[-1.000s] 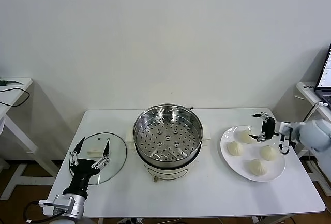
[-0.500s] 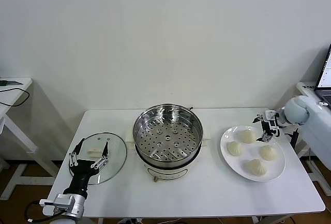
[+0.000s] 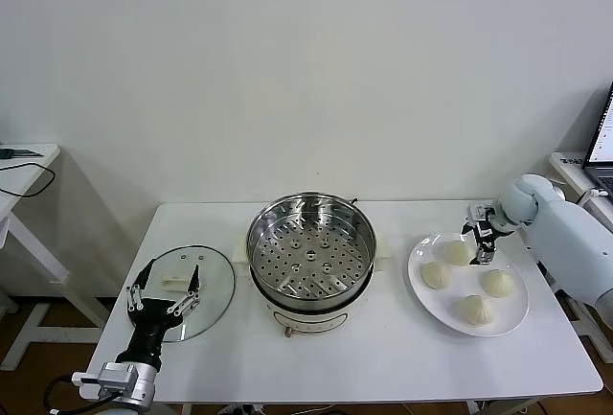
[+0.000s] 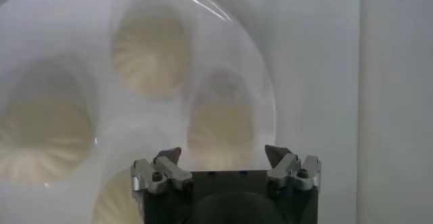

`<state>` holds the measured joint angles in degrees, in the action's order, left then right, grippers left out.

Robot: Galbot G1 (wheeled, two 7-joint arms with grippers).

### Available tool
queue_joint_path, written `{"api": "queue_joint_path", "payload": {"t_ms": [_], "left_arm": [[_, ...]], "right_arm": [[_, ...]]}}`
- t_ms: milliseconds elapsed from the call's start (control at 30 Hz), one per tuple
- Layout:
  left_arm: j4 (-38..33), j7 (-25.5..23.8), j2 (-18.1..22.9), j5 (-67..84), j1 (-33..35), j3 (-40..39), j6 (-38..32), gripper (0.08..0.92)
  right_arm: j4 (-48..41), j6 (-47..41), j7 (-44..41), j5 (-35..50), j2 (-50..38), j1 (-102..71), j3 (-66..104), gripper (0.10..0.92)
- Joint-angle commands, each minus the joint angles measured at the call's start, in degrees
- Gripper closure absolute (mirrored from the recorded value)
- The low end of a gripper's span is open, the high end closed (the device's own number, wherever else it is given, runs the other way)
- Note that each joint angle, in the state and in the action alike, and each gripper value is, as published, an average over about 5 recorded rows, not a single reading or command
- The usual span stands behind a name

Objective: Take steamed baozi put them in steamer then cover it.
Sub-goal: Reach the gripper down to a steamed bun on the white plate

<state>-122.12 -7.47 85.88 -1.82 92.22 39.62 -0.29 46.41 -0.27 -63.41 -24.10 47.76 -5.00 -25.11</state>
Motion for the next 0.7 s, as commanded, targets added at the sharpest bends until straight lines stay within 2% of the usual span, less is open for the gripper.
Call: {"api": "queue_joint_path", "payload": {"t_ms": [33, 567, 700], "left_arm": [[-0.09, 0.06, 0.09, -0.24, 0.25, -0.08, -0.09, 0.177], [-0.03, 0.17, 0.28, -0.44, 0.3, -0.03, -0.34, 0.177], [0.2, 0.23, 0.35, -0.44, 0.2, -0.12, -0.37, 0.177]], "right_arm": [[-5.15, 0.61, -0.43, -3.17, 3.84, 0.54, 1.04, 0.203], [-7.63, 1.77, -0.32, -6.21, 5.96, 0.24, 3.23, 0.204], [-7.75, 1.95, -0.46, -6.61, 6.23, 0.26, 3.19, 0.255]]}}
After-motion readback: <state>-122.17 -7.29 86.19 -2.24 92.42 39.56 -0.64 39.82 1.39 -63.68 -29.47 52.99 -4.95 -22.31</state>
